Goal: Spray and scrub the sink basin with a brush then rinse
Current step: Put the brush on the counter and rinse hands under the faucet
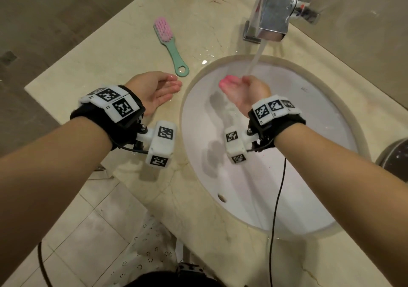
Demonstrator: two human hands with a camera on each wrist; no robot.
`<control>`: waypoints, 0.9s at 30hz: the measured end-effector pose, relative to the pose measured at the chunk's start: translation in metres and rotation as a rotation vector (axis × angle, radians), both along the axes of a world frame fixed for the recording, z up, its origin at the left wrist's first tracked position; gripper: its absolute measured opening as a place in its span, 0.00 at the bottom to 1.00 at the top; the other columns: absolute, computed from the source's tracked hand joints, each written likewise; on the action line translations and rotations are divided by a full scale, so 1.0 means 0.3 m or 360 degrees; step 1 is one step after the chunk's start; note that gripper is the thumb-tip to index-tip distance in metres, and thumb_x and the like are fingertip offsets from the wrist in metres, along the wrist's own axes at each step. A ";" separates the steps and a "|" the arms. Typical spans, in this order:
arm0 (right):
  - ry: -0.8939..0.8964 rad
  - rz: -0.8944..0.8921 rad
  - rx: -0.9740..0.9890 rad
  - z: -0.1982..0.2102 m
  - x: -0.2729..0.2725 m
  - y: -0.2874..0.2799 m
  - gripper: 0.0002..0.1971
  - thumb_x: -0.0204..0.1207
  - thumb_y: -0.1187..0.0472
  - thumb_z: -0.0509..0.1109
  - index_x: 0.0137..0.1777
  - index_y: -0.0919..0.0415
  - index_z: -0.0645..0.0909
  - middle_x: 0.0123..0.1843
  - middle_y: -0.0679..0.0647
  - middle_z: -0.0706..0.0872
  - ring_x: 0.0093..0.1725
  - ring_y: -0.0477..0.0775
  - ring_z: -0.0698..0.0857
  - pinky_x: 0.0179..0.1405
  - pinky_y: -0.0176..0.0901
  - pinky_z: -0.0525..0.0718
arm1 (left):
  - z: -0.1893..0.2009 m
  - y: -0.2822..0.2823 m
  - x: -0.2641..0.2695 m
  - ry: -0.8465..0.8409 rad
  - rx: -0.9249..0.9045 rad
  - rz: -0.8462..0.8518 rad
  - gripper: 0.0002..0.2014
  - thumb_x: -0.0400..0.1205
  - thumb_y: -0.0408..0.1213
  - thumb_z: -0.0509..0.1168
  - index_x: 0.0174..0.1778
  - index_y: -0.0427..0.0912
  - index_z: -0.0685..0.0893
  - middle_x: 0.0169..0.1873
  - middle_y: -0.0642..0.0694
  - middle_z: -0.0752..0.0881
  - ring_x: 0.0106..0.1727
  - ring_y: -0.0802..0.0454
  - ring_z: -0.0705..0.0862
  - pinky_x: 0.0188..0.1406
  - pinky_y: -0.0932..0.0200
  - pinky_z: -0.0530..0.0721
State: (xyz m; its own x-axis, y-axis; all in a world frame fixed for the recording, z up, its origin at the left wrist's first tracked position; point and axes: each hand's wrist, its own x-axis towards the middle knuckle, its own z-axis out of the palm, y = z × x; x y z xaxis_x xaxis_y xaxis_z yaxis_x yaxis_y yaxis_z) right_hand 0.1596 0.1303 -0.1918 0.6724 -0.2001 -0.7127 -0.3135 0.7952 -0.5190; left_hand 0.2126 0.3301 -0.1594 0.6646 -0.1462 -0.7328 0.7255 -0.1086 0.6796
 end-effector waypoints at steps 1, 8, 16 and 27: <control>0.0043 0.0122 -0.0008 0.006 -0.024 0.029 0.16 0.85 0.67 0.51 0.55 0.79 0.76 0.56 0.72 0.83 0.62 0.68 0.82 0.67 0.59 0.79 | -0.001 0.000 0.001 0.0000 0.0004 -0.0001 0.08 0.85 0.37 0.57 0.45 0.43 0.82 0.41 0.50 0.88 0.40 0.61 0.87 0.38 0.70 0.82; 0.0309 0.1690 -0.0113 -0.032 -0.190 0.168 0.21 0.85 0.64 0.51 0.41 0.76 0.81 0.31 0.64 0.89 0.32 0.57 0.89 0.42 0.43 0.88 | -0.002 -0.001 0.001 -0.0009 0.0007 -0.0008 0.09 0.85 0.37 0.56 0.44 0.43 0.81 0.43 0.49 0.87 0.41 0.61 0.86 0.43 0.70 0.82; 0.0559 0.1803 -0.0713 -0.114 -0.192 0.096 0.19 0.86 0.64 0.51 0.41 0.74 0.79 0.37 0.64 0.83 0.33 0.57 0.83 0.37 0.41 0.85 | -0.005 0.006 0.007 0.0008 0.0011 -0.0010 0.08 0.85 0.37 0.57 0.46 0.43 0.82 0.44 0.49 0.88 0.41 0.62 0.88 0.39 0.69 0.82; 0.0053 -0.0239 -0.0034 -0.081 0.008 -0.112 0.18 0.87 0.63 0.49 0.45 0.75 0.76 0.43 0.68 0.82 0.45 0.62 0.84 0.55 0.50 0.86 | -0.003 -0.002 0.009 0.0027 0.0027 0.0021 0.09 0.85 0.37 0.58 0.43 0.44 0.82 0.30 0.53 0.90 0.38 0.62 0.87 0.36 0.70 0.83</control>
State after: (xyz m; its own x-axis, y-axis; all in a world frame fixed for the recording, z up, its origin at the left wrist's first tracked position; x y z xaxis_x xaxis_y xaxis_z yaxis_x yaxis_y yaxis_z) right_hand 0.1621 0.0968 -0.2162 0.6099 -0.3117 -0.7286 -0.2093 0.8234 -0.5274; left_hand 0.2152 0.3296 -0.1604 0.6537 -0.1253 -0.7463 0.7384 -0.1104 0.6653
